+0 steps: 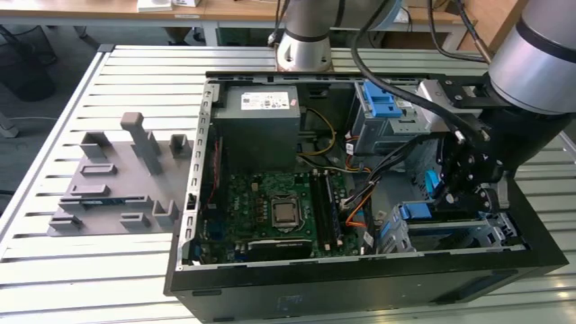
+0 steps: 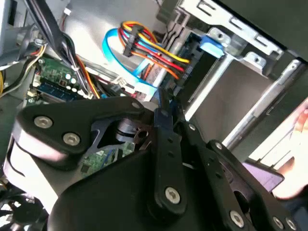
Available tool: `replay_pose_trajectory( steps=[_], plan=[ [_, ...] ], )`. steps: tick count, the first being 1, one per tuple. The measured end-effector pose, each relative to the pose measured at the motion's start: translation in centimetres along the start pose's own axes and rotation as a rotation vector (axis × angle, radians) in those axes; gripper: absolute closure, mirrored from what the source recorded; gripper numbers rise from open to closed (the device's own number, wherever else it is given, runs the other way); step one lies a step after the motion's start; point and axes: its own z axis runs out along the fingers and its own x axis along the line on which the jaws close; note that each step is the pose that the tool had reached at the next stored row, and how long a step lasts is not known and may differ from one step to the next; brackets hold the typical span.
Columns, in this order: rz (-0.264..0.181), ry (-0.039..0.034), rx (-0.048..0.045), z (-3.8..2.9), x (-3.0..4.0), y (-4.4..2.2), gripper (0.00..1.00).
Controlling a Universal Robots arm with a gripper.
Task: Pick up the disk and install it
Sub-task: 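Insert the second disk wire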
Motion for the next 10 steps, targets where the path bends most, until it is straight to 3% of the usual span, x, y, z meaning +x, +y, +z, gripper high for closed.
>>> replay_pose_trajectory(
  steps=[3,10],
  plan=[
    [0.000,-0.0035,-0.0001,0.12,-0.07,0.01,0.84],
    [0.000,-0.0036,-0.0001,0.15,-0.07,0.01,0.84]
  ],
)
